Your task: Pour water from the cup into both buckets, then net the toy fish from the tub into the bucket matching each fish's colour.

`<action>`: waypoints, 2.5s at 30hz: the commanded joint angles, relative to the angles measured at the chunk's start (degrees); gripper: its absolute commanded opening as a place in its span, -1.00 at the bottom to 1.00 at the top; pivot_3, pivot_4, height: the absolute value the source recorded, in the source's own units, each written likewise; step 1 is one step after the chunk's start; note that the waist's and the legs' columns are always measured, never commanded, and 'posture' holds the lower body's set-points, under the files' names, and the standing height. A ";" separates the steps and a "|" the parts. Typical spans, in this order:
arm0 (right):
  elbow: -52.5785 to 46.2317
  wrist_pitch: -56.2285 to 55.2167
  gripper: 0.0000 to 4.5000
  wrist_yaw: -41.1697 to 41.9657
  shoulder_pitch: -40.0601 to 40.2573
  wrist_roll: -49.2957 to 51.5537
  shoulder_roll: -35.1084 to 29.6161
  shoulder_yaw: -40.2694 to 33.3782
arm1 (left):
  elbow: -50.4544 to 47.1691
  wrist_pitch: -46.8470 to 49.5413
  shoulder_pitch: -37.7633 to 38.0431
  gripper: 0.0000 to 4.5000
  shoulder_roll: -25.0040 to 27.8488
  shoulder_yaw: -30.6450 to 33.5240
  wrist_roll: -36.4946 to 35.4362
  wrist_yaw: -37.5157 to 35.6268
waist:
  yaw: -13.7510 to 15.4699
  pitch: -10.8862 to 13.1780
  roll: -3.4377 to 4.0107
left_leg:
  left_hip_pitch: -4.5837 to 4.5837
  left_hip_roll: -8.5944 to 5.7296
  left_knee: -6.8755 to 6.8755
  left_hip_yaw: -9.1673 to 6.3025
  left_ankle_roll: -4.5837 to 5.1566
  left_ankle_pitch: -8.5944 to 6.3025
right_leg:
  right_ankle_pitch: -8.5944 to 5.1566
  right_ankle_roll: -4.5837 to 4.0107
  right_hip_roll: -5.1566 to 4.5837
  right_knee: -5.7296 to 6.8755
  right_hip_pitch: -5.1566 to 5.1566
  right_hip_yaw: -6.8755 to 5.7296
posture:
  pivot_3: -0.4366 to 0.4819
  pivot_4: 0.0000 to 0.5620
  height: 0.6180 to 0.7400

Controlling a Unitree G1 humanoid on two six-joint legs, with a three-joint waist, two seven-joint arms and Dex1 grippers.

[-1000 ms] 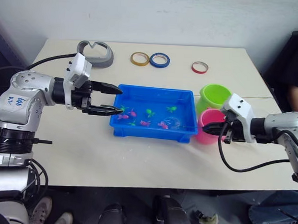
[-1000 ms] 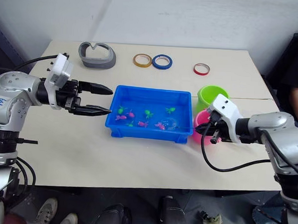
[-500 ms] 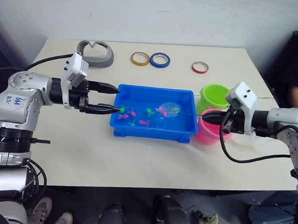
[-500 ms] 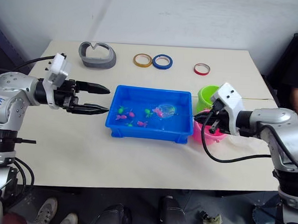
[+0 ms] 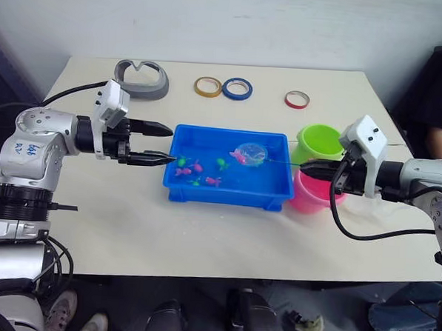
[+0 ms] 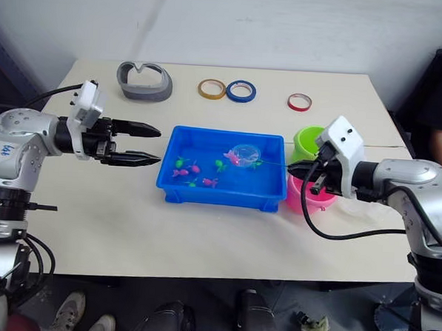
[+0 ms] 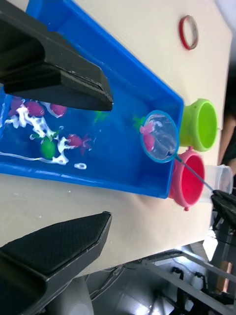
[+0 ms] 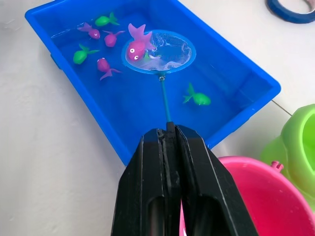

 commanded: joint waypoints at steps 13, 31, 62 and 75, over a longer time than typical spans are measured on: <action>-17.60 8.76 -1.00 -4.57 17.39 5.44 -7.91 -29.52 | 17.35 -9.41 -12.60 0.60 -8.76 -2.70 3.96 -5.14 | 1.31 0.00 0.00 | -0.03 -0.06 -0.01 0.00 0.08 -0.05 | 0.04 0.08 0.02 -0.12 0.00 -0.14 | -0.05 -0.47 0.79; -25.17 -4.75 -1.00 -8.29 41.20 -13.13 -10.95 -35.03 | 30.23 -15.77 -20.07 0.60 -12.87 -3.01 8.39 -9.57 | 1.30 0.00 -0.01 | -0.03 -0.07 -0.01 0.03 0.21 -0.14 | 0.12 0.22 0.15 -0.30 0.04 -0.14 | -0.05 -0.47 0.79; -21.93 -62.97 -1.00 -2.85 55.17 -62.37 -7.57 -37.90 | 35.38 -18.88 -23.06 0.60 -14.15 -2.67 9.96 -11.68 | 1.08 0.02 -0.04 | 0.02 -0.08 0.08 0.27 0.18 -0.18 | 0.15 0.28 0.22 -0.37 0.15 -0.15 | -0.05 -0.47 0.79; -23.19 -72.46 -1.00 -7.57 53.25 -71.75 -2.10 -36.67 | 36.20 -19.52 -23.47 0.60 -14.44 -2.59 9.96 -11.63 | 1.08 0.02 -0.04 | 0.05 -0.08 0.09 0.25 0.15 -0.16 | 0.15 0.28 0.23 -0.30 0.15 -0.13 | -0.05 -0.47 0.79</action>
